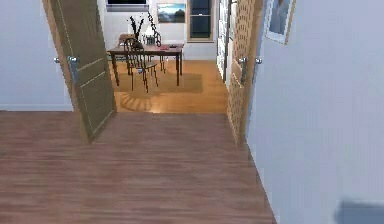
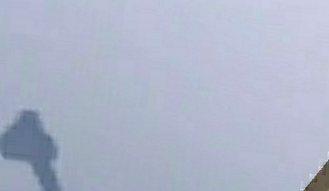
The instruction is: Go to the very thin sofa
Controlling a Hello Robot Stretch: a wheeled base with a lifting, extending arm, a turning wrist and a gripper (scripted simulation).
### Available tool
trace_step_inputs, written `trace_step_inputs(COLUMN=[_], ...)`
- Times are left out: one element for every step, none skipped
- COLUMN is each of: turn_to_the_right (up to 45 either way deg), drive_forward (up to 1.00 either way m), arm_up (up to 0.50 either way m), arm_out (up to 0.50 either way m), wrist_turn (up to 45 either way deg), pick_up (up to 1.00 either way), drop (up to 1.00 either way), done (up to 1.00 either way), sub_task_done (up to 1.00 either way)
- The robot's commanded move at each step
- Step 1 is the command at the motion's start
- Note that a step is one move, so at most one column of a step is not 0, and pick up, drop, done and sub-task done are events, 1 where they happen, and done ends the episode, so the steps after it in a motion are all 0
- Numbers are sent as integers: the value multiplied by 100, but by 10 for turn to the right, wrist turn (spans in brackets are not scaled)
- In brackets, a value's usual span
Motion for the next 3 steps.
trace_step_inputs(turn_to_the_right=[0,30,0], drive_forward=[100,0,100], arm_up=[0,0,0], arm_out=[0,0,0], wrist_turn=[0,0,0], pick_up=[0,0,0], drop=[0,0,0], done=[0,0,0], sub_task_done=[0,0,0])
